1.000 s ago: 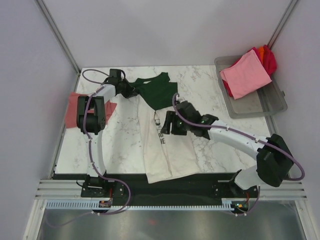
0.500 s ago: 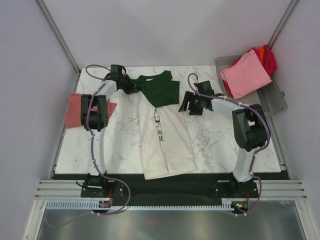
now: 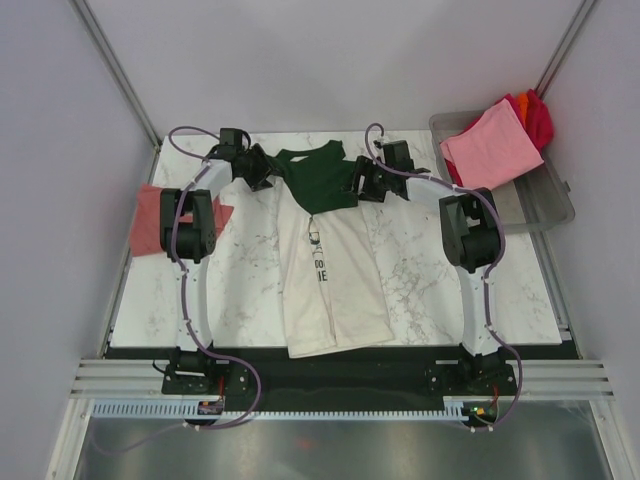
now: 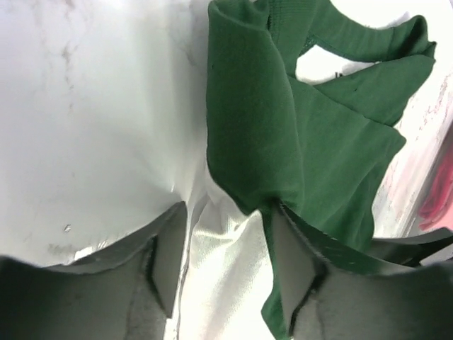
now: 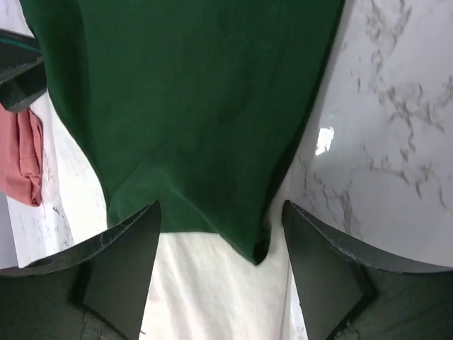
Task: Fold and stack the t-shirts
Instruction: Fold the tshirt
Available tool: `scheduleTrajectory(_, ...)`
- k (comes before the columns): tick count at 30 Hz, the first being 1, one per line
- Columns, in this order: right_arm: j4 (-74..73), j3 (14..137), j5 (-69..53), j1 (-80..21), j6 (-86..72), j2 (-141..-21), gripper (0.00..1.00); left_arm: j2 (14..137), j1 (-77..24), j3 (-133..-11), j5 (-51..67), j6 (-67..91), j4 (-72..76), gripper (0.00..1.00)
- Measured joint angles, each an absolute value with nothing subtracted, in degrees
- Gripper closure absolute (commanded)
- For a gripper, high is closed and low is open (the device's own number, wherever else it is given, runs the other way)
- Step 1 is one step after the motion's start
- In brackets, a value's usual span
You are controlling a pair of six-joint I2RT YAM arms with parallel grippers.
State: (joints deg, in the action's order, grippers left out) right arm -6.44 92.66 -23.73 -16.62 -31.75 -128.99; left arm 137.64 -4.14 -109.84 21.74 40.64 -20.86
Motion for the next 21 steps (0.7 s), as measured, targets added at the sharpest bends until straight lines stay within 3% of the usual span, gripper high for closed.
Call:
scheduleTrajectory(1,-6.44,94.04,-23.99,-16.58,-31.90,-129.99,0.24,137.21,-4.14,-109.34,21.41,40.58,-20.78,0.39)
scheduleTrajectory(2,-6.52,95.46,-24.25,-16.51,-31.94,-131.00,0.31,136.51,-4.14,-108.60,21.04,40.45,-20.75,0.37)
scheduleTrajectory(4,-7.01,99.00,-24.43,-16.38,-32.23,-133.51,0.35,134.69,-4.14,-106.61,20.05,40.16,-20.99,0.19)
scheduleTrajectory(6,-7.07,102.35,-25.04,-16.05,-32.60,-135.98,0.55,132.68,-4.14,-104.73,19.27,39.75,-20.95,0.10)
scheduleTrajectory(7,-7.51,103.57,-24.73,-15.94,-32.73,-136.94,0.62,131.61,-4.14,-103.85,18.90,39.75,-20.95,0.09)
scheduleTrajectory(8,-8.27,104.90,-24.67,-15.75,-33.10,-138.12,0.79,130.32,-4.14,-102.83,18.48,39.75,-20.88,0.08)
scheduleTrajectory(10,-8.88,107.33,-24.93,-15.25,-33.36,-140.14,0.93,127.61,-4.12,-101.03,17.93,39.72,-20.97,0.07)
scheduleTrajectory(12,-9.23,107.92,-25.45,-14.72,-33.93,-140.70,0.99,125.01,-4.10,-99.48,17.58,39.68,-20.93,0.07)
scheduleTrajectory(21,-8.21,106.17,-25.67,-13.52,-34.44,-140.03,1.00,118.37,-4.10,-95.94,17.63,39.46,-19.59,0.07)
